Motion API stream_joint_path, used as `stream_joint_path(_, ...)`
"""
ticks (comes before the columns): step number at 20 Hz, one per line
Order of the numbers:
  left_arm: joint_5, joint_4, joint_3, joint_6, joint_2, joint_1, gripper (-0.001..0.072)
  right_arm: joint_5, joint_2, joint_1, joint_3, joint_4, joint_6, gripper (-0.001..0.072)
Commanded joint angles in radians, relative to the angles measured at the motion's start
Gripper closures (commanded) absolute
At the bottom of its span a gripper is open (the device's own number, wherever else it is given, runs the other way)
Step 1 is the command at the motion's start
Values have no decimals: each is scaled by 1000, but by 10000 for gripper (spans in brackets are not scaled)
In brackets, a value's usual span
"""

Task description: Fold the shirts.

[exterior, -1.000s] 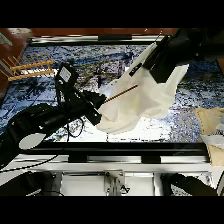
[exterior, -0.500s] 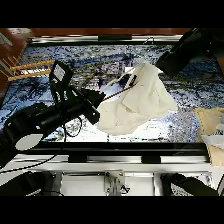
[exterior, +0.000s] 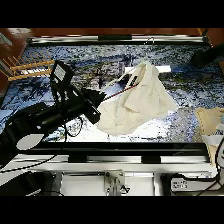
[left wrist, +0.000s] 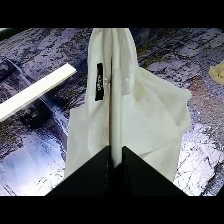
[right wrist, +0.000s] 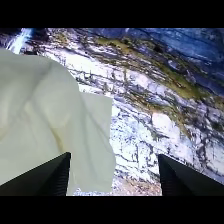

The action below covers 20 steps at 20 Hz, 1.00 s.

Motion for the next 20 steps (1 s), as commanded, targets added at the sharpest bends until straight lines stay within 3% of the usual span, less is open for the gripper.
stream_joint_path(1,0,0,0,-15,0,0,658,-18,-132,-29,0,286,-462,75)
stream_joint_path(3,0,0,0,-15,0,0,658,-77,-180,23,0,356,-667,75)
stream_joint_path(5,-1,0,0,-16,0,0,658,-109,-220,81,0,333,-712,74)
stream_joint_path(8,-1,0,0,-15,0,0,658,-37,-269,159,0,275,-790,74)
stream_joint_path(16,-2,0,0,-14,0,0,658,-50,-274,238,0,295,-829,76)
stream_joint_path(18,-2,1,0,-14,1,0,658,-49,-272,248,0,298,-818,341)
stream_joint_path(19,-2,1,0,-9,0,0,658,-39,-269,250,0,290,-806,531)
stream_joint_path(20,-3,1,0,8,0,0,657,-31,-260,250,0,280,-804,630)
